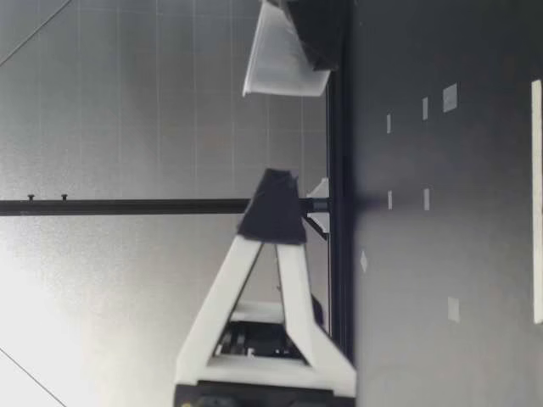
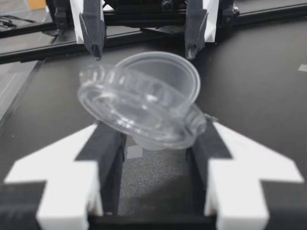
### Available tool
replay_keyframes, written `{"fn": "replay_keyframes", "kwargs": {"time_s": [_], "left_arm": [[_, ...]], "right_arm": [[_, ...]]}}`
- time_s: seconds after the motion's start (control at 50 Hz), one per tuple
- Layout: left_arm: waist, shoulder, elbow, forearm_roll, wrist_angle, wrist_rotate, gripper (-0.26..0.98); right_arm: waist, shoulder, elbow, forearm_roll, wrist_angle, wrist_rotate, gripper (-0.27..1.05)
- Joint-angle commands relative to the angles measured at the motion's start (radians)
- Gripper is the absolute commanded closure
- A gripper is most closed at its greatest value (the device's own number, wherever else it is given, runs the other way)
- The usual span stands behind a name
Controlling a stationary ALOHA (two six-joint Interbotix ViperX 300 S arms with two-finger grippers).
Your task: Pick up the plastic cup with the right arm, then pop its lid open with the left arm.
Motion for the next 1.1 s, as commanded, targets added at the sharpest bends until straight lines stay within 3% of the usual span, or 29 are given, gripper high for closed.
{"fn": "replay_keyframes", "kwargs": {"time_s": [0.0,1.08], "left_arm": [[-0.003,-0.023,-0.018,0.003,-0.005,0.002,-0.01],[-0.003,-0.023,-0.018,0.003,-0.005,0.008,-0.01]], "right_arm": [[0.002,-0.023,-0.015,-0.003,-0.005,-0.003,0.38],[0.002,-0.023,-0.018,-0.008,0.011,-0.003,0.38]]}}
